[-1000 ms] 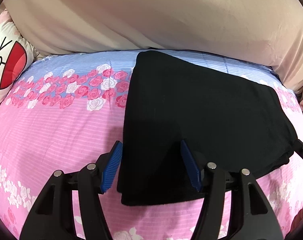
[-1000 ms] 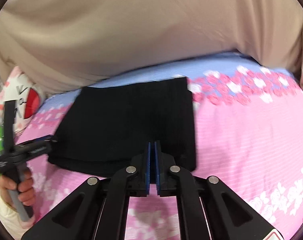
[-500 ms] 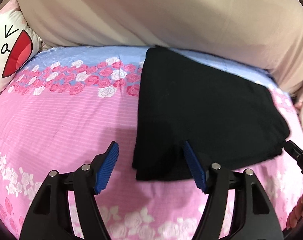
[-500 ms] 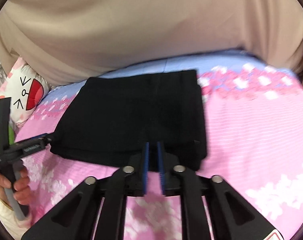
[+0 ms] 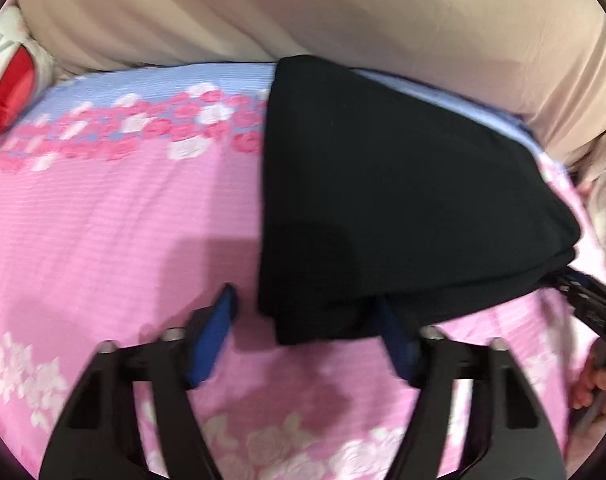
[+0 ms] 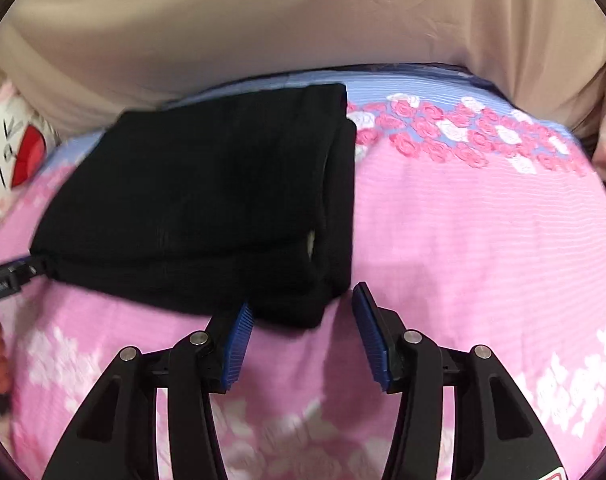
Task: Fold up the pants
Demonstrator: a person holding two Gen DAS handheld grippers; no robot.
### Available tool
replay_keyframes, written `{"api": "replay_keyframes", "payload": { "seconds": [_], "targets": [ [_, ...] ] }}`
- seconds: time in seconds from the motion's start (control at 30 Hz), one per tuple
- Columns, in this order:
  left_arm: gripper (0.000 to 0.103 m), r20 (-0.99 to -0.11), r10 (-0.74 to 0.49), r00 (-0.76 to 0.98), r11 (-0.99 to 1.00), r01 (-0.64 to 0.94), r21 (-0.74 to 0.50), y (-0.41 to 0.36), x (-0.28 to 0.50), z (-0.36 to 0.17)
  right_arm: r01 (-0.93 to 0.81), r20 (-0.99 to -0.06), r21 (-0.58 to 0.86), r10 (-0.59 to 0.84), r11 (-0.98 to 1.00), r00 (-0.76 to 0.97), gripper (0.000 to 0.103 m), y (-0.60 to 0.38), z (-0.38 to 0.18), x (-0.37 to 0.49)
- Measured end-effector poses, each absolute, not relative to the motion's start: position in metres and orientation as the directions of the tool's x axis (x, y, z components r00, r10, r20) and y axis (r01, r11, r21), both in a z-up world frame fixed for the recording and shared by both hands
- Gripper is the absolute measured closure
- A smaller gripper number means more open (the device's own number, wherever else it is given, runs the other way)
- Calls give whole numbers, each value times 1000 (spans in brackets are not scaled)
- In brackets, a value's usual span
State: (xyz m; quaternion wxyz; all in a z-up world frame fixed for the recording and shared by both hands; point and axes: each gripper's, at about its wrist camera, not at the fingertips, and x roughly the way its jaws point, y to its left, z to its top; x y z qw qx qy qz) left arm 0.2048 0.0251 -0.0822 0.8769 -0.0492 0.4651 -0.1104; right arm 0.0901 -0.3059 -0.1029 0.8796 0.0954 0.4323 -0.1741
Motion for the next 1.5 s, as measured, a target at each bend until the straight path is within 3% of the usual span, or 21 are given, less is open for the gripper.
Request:
{"api": "replay_keyframes", "payload": {
  "seconds": [0.03,0.1,0.23,0.3,0.43,0.53,0.6,0.77,0.83,0.9,1.0,1.1,1.2,1.3,1.33,1.4,1.5],
  "targets": [
    [62,-803,-264,535,965,148,-218,25,209,-82,382,-790,41,-205,923,579,72,-309,-103,95],
    [80,-804,-277,526,961,141,-238,25,216,-78,374,-787,106,-152,922,598,87,-314,-104,102],
    [87,-776,-268,570,963,139,-230,27,196,-51,361,-729,213,-98,908,677,94,-311,-70,81],
    [87,-764,-277,582,961,158,-228,32,178,-39,347,-705,256,-71,902,705,94,-310,-58,57],
    [83,-828,-237,508,971,153,-184,25,183,-72,399,-800,221,-69,890,596,90,-320,-105,53],
    [79,-817,-239,524,971,150,-188,30,169,-64,425,-779,242,-86,872,621,81,-319,-94,36],
    [79,-790,-242,563,970,155,-186,36,153,-44,426,-758,250,-98,870,645,81,-315,-78,26],
    [64,-709,-295,641,955,183,-232,37,138,0,357,-655,230,-127,905,745,84,-285,-29,28],
    [64,-706,-281,650,960,180,-216,28,152,2,303,-632,240,-88,923,770,96,-274,-20,44],
    [64,-756,-229,613,973,154,-170,17,179,-22,276,-655,227,-64,934,753,103,-270,-28,64],
    [65,-813,-180,554,983,135,-126,14,201,-70,389,-759,101,-182,916,625,103,-288,-77,83],
    [68,-795,-146,589,987,143,-75,12,185,-60,396,-732,240,-103,886,674,103,-300,-76,70],
    [65,-756,-134,641,987,151,-47,9,171,-44,358,-698,173,-143,918,702,103,-274,-49,68],
    [65,-801,-91,592,993,109,-32,14,184,-69,363,-725,79,-196,929,661,103,-266,-57,76],
    [65,-798,-109,593,993,106,-57,19,185,-71,393,-758,72,-206,916,618,103,-274,-72,79],
    [66,-789,-99,607,994,101,-47,18,175,-62,397,-739,154,-161,905,654,103,-282,-73,67],
    [66,-775,-111,622,992,111,-53,14,164,-54,399,-696,139,-197,906,690,102,-262,-49,50]
  ]
}}
